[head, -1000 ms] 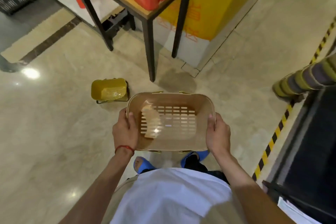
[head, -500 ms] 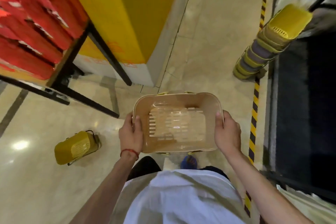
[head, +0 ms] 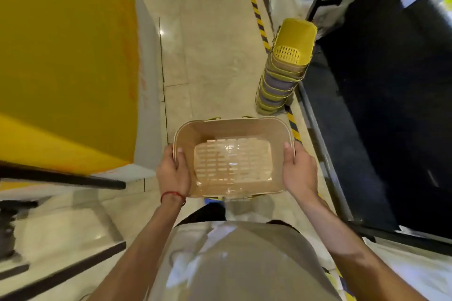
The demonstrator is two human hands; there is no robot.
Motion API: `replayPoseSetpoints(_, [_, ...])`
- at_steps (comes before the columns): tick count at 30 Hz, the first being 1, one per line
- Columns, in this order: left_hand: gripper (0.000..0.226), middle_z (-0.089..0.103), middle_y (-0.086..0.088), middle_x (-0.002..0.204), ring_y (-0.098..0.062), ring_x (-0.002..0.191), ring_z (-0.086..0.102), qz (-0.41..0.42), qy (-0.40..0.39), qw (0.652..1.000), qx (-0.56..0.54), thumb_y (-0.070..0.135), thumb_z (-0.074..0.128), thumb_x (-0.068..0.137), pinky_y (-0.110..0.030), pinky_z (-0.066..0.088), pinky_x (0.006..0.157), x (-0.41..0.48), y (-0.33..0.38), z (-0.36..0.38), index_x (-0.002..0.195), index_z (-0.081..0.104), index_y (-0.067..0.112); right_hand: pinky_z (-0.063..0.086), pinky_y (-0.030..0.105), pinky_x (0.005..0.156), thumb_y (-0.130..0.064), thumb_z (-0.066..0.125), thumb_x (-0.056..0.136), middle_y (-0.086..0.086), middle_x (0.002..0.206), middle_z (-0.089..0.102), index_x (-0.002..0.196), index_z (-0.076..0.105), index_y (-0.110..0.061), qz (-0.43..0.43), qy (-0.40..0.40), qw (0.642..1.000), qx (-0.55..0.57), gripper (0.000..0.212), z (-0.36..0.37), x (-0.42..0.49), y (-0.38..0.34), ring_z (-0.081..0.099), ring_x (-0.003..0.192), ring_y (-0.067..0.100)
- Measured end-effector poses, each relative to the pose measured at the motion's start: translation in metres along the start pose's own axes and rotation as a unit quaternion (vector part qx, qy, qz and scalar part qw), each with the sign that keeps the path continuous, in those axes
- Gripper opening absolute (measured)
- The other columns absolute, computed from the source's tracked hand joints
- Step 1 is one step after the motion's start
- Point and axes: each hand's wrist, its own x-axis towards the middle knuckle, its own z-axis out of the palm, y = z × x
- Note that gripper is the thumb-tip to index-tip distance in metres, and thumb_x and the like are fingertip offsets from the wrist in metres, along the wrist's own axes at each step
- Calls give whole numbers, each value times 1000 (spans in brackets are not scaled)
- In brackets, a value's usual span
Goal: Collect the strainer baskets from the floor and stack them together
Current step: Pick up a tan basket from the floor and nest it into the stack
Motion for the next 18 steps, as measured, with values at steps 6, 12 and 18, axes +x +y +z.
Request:
replayPoseSetpoints(6, [16, 58, 13, 74, -2, 71, 54, 58, -61, 996, 18, 29, 39, 103, -18, 35, 60, 102, 67, 27, 103, 55, 24, 55, 46, 78, -52, 29, 105, -3, 89, 64, 103, 57, -25, 45, 57, 997, 20, 39, 6, 66, -37, 63, 86, 21])
replayPoseSetpoints(12, [20, 62, 8, 73, -2, 68, 56, 76, -106, 991, 39, 31, 39, 102, -26, 37, 63, 187, 122, 80, 110, 56, 24, 50, 41, 74, -52, 25, 102, 6, 80, 60, 97, 58, -16, 90, 127, 987, 37, 49, 9, 144, -61, 59, 82, 28])
replayPoseSetpoints(18, [20, 59, 12, 72, -5, 67, 54, 106, -129, 985, 49, 29, 38, 103, -24, 35, 57, 266, 194, 159, 106, 57, 22, 47, 38, 71, -36, 32, 107, -6, 78, 58, 99, 58, -15, 124, 132, 982, 46, 35, -4, 259, -65, 60, 79, 25])
